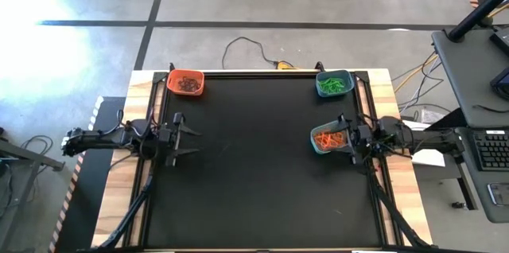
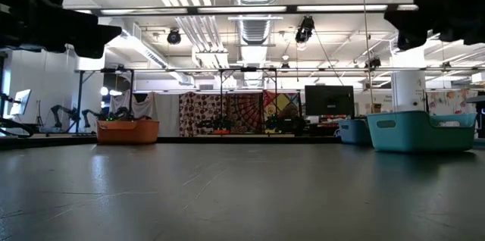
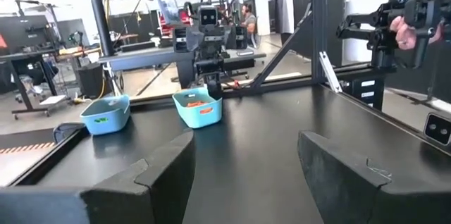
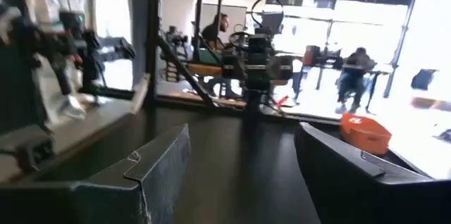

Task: Sort rubber bands into baskets
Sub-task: Return to Home Position

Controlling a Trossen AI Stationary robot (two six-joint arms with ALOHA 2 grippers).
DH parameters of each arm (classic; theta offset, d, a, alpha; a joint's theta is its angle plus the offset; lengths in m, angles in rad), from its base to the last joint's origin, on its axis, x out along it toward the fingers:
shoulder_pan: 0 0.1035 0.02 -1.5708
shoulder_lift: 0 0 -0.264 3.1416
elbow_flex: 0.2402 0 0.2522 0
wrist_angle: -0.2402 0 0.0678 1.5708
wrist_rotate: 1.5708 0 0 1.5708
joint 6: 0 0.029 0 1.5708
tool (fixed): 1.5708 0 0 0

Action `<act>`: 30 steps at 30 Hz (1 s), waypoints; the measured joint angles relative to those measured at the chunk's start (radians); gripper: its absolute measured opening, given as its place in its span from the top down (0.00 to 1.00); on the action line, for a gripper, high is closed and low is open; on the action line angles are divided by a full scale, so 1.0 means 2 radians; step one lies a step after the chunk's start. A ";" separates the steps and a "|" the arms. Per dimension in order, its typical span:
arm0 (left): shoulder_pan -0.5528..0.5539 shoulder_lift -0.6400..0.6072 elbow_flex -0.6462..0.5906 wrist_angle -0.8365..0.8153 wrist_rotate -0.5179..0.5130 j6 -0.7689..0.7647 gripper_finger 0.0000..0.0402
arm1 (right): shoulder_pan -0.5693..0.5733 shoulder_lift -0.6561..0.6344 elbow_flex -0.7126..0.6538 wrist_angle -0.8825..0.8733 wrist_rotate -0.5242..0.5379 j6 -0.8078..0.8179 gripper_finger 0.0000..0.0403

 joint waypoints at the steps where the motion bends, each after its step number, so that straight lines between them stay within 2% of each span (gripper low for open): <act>1: 0.000 0.001 0.000 0.000 0.000 0.000 0.42 | 0.000 0.002 0.000 0.002 -0.002 0.012 0.38; 4: 0.001 0.002 0.000 0.000 0.000 0.017 0.42 | 0.000 0.003 0.000 0.001 0.011 0.048 0.38; 7: 0.001 0.002 0.000 0.000 0.000 0.041 0.42 | 0.000 0.007 0.000 -0.009 0.015 0.048 0.38; 11: 0.000 0.001 0.000 0.001 0.000 0.041 0.42 | 0.000 0.008 0.000 -0.007 0.017 0.023 0.38; 20: 0.000 0.008 0.007 -0.004 0.003 0.039 0.42 | -0.002 0.032 0.000 -0.044 0.045 0.098 0.38; 30: 0.000 0.009 0.012 -0.001 0.002 0.039 0.42 | -0.002 0.055 0.002 -0.046 0.044 0.104 0.38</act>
